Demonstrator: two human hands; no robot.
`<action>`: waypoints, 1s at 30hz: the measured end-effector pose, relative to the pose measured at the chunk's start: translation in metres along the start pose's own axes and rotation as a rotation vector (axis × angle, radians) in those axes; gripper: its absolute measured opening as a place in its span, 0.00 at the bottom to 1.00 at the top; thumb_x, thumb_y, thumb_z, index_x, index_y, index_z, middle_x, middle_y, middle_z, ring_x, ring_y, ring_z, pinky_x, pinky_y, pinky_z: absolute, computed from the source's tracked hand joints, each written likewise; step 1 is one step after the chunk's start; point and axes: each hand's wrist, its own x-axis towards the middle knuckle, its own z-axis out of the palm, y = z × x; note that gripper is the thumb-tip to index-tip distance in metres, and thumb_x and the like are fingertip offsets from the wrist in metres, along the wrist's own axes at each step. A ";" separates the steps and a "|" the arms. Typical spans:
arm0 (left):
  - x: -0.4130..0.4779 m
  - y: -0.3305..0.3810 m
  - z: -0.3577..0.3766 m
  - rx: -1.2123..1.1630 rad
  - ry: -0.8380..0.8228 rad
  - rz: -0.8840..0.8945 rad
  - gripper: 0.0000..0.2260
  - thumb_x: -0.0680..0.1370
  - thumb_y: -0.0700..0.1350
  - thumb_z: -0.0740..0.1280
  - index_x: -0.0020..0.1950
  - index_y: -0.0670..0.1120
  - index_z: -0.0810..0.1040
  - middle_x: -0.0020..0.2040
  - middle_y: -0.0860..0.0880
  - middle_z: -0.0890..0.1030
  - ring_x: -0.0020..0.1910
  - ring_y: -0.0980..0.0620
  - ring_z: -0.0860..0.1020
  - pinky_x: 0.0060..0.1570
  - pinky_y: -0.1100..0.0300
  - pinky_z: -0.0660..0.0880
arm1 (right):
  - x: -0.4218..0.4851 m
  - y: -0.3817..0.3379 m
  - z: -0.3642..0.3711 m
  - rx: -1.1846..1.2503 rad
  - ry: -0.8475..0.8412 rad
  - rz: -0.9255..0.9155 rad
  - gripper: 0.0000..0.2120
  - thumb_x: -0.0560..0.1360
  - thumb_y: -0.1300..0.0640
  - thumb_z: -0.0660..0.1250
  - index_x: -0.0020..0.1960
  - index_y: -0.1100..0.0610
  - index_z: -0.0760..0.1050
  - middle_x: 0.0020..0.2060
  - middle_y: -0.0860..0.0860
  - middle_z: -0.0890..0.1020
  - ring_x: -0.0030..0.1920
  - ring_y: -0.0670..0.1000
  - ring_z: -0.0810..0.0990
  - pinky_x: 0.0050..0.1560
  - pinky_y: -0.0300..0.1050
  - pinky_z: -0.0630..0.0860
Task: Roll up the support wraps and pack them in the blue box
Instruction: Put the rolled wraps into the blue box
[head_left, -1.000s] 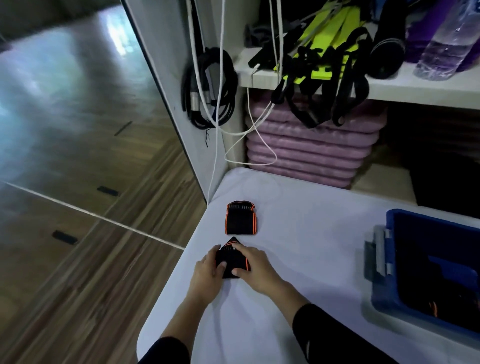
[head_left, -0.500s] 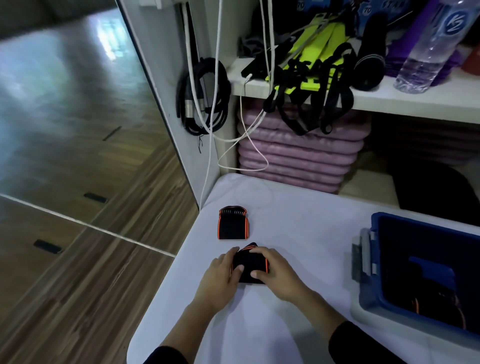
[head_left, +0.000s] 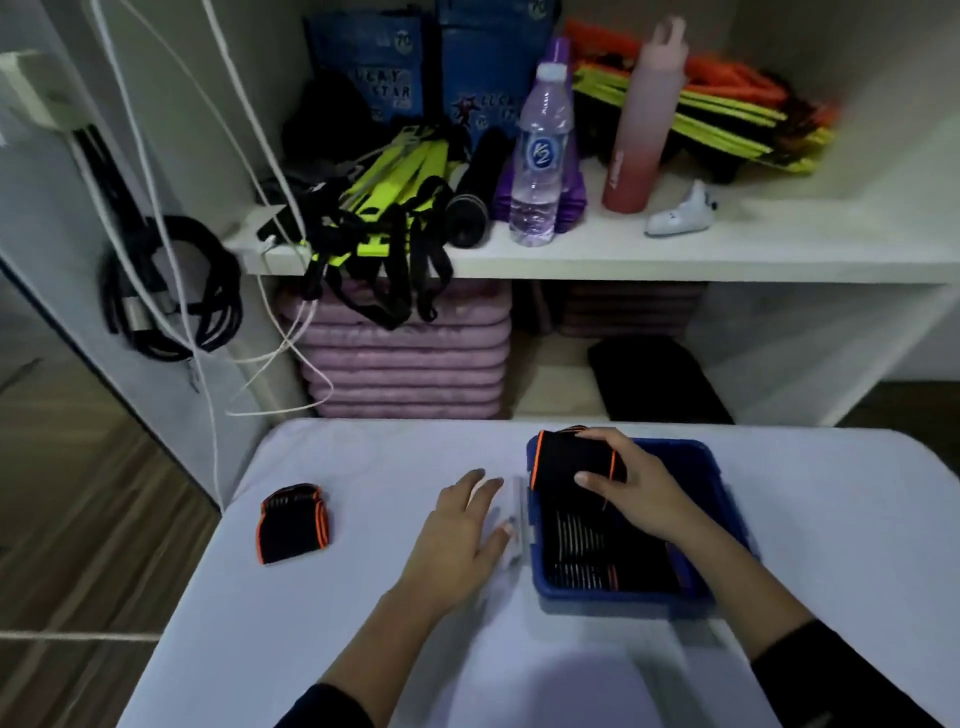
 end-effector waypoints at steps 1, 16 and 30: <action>0.007 0.008 0.005 0.010 -0.024 0.016 0.23 0.80 0.54 0.56 0.74 0.51 0.58 0.76 0.50 0.55 0.73 0.49 0.57 0.70 0.60 0.56 | -0.003 0.007 -0.012 -0.013 0.020 0.014 0.18 0.72 0.61 0.70 0.57 0.46 0.70 0.52 0.46 0.79 0.49 0.39 0.78 0.48 0.30 0.74; 0.049 0.042 0.055 0.224 -0.150 -0.074 0.28 0.79 0.55 0.56 0.76 0.49 0.52 0.77 0.48 0.48 0.74 0.48 0.54 0.70 0.52 0.63 | 0.011 0.116 -0.049 -0.335 -0.062 0.229 0.20 0.75 0.60 0.66 0.65 0.53 0.66 0.57 0.59 0.72 0.56 0.56 0.73 0.54 0.45 0.72; 0.044 0.040 0.064 0.277 -0.123 -0.080 0.27 0.79 0.55 0.56 0.76 0.50 0.54 0.78 0.49 0.43 0.75 0.49 0.50 0.69 0.54 0.63 | 0.023 0.153 -0.030 -0.236 -0.101 0.224 0.26 0.75 0.66 0.64 0.70 0.48 0.66 0.59 0.55 0.68 0.62 0.56 0.70 0.59 0.36 0.64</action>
